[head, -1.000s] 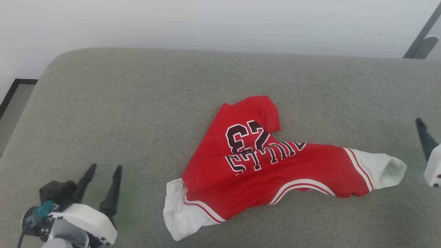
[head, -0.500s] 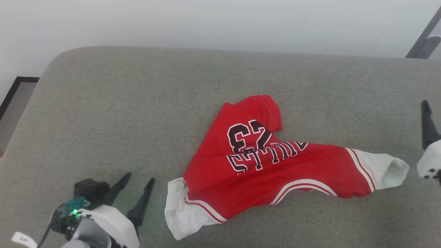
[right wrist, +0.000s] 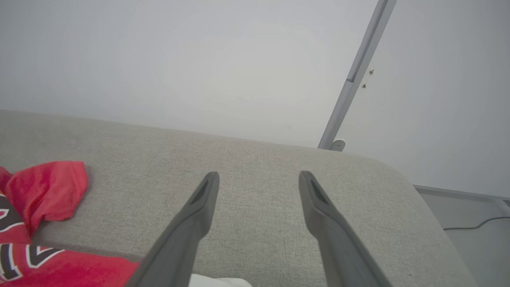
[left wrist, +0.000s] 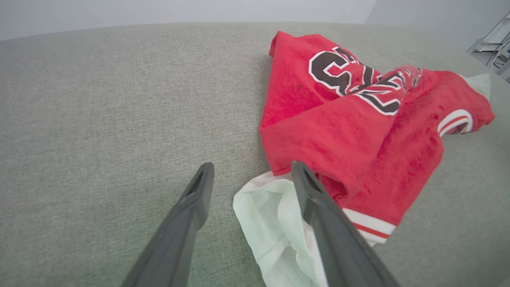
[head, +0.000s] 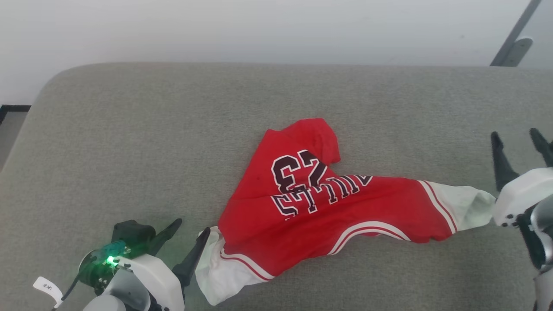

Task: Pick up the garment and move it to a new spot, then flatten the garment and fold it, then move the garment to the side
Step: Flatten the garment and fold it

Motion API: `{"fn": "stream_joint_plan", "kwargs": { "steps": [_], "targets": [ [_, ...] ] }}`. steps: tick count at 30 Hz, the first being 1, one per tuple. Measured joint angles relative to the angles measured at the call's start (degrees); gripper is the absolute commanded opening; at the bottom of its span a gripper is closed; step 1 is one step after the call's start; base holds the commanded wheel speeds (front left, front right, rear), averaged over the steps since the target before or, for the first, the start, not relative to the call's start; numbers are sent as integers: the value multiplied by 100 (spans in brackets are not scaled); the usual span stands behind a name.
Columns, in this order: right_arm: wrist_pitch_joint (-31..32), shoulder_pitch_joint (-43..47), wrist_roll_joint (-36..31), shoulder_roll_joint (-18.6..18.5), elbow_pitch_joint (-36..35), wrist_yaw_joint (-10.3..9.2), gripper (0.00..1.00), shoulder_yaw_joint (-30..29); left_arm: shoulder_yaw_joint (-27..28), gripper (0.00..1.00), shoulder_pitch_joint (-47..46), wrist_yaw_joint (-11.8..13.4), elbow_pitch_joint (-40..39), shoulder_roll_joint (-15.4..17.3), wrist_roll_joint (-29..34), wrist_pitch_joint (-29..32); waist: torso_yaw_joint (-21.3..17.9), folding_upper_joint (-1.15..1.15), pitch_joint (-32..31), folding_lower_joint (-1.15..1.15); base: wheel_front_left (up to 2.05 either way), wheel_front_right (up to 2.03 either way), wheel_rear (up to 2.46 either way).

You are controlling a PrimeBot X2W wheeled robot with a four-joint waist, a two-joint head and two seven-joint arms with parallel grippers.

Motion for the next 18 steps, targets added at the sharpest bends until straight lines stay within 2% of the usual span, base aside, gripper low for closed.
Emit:
{"fn": "stream_joint_plan", "kwargs": {
  "steps": [10, 18],
  "targets": [
    [-127, -93, 123, 37, 397, 0, 100, 441, -433, 100, -257, 0, 401, 159, -322, 13, -220, 0, -29, 0, 0, 0, 0],
    [-177, -193, 170, 29, 524, 0, 100, 578, -847, 100, -553, 0, 877, 353, -526, 583, -379, 0, 23, 0, 0, 0, 0]
  ]
}}
